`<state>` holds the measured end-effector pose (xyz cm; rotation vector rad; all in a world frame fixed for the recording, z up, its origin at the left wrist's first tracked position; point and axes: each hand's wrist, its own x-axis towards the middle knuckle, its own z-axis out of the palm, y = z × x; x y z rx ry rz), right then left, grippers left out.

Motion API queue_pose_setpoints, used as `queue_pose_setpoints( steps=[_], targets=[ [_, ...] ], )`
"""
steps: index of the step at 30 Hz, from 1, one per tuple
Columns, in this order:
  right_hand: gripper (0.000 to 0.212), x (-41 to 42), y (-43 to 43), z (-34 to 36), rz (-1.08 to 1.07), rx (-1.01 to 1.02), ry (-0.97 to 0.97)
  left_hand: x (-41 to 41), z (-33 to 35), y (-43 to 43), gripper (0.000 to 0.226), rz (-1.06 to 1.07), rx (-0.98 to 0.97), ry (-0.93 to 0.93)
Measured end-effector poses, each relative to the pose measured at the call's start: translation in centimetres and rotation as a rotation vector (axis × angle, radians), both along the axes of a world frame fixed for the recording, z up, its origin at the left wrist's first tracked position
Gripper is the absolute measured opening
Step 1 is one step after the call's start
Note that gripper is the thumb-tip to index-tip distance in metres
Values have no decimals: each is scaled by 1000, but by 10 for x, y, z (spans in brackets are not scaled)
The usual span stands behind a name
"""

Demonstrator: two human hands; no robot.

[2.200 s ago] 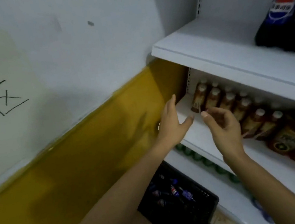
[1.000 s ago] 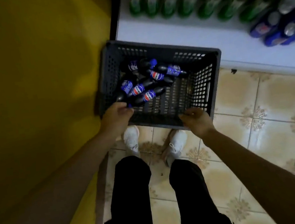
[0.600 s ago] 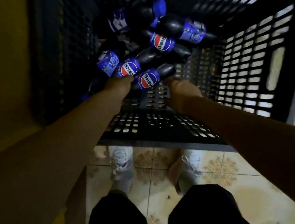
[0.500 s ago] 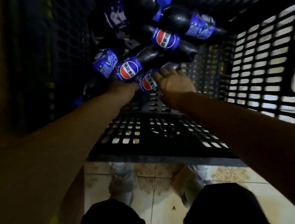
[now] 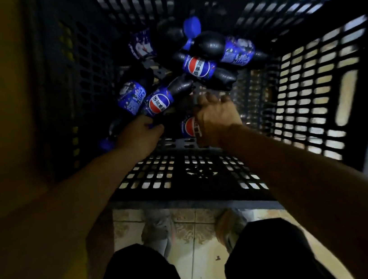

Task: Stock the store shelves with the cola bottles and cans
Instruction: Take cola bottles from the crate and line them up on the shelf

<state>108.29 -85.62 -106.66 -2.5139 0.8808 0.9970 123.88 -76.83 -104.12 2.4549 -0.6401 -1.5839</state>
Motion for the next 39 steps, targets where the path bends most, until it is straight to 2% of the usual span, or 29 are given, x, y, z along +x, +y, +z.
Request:
queue_pose_setpoints(
  steps=[3, 5, 8, 12, 14, 17, 20, 24, 27, 29, 32, 34, 36, 39],
  targets=[
    [72, -17, 2, 78, -335, 72, -24, -21, 61, 3, 5, 76, -51, 22],
    [71, -25, 4, 142, -641, 161, -27, -36, 109, 6, 8, 54, -34, 110],
    [62, -42, 14, 234, -958, 302, -53, -61, 194, 8, 23, 54, -14, 232],
    [68, -57, 38, 351, -1281, 442, -149, -90, 323, 12, 37, 345, 74, 411],
    [69, -58, 56, 405, -1297, 413, -156, -96, 382, 18, 52, 424, 120, 517],
    [71, -58, 88, 476, -1271, 266, -146, -104, 450, 32, 70, 440, 141, 675],
    [69, -63, 117, 529, -1228, 150, -240, -119, 495, 41, 59, 447, 117, 731],
    [60, -85, 146, 581, -1304, 242, -564, -139, 535, 51, 45, 328, 62, 686],
    [26, -122, 164, 611, -1489, 435, -927, -153, 556, 56, 46, 246, -9, 631],
    [20, -154, 176, 624, -1670, 545, -1088, -166, 570, 57, 42, 196, -9, 650],
    [31, -208, 189, 630, -1876, 578, -1235, -201, 592, 61, 47, 198, 6, 794],
    [29, -244, 190, 637, -1961, 613, -1321, -236, 606, 63, 50, 239, -18, 932],
    [34, -280, 186, 645, -1963, 653, -1376, -278, 620, 65, 47, 262, -46, 1074],
    [62, -332, 175, 665, -1861, 669, -1503, -344, 639, 70, 44, 237, -112, 1244]
  ],
)
